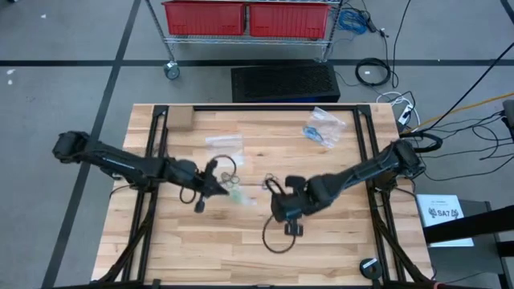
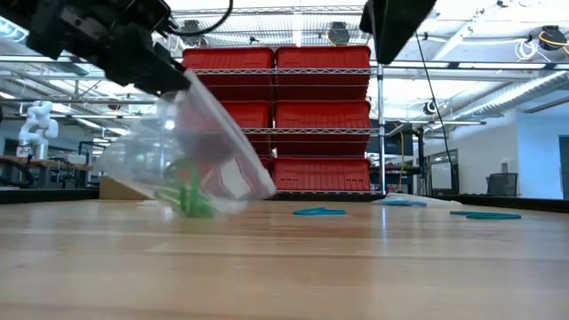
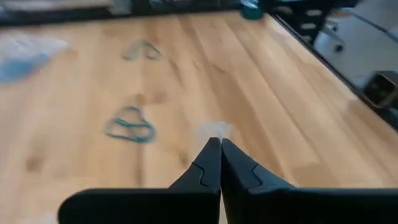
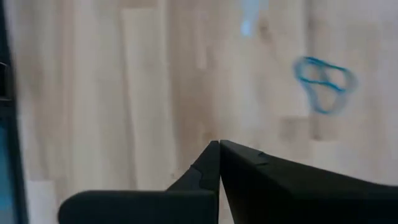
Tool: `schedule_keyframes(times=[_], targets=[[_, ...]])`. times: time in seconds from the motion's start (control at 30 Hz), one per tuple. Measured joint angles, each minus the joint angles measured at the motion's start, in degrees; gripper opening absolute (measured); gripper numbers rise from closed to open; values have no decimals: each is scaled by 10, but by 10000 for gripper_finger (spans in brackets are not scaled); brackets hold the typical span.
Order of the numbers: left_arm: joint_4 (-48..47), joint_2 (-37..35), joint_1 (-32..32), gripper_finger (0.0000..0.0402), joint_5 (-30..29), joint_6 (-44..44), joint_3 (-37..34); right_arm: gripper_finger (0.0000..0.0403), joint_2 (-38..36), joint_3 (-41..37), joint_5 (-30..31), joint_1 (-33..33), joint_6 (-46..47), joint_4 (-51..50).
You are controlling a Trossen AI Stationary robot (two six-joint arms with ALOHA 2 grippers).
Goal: Sort rubber bands
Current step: Close the transparent zip bag
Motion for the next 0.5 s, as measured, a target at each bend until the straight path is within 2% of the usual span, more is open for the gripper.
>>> schedule_keyframes(times=[0.2,0.37,0.5], targets=[[78,100,-81,0,-22,-55,0,0,0,-80,-13,41,46,155],[166,178,-136,1,-28,-66,0,0,0,-126,-10,63,110,267],[192,227,-164,21,-29,-92,15,4,0,-167,-10,69,170,356]])
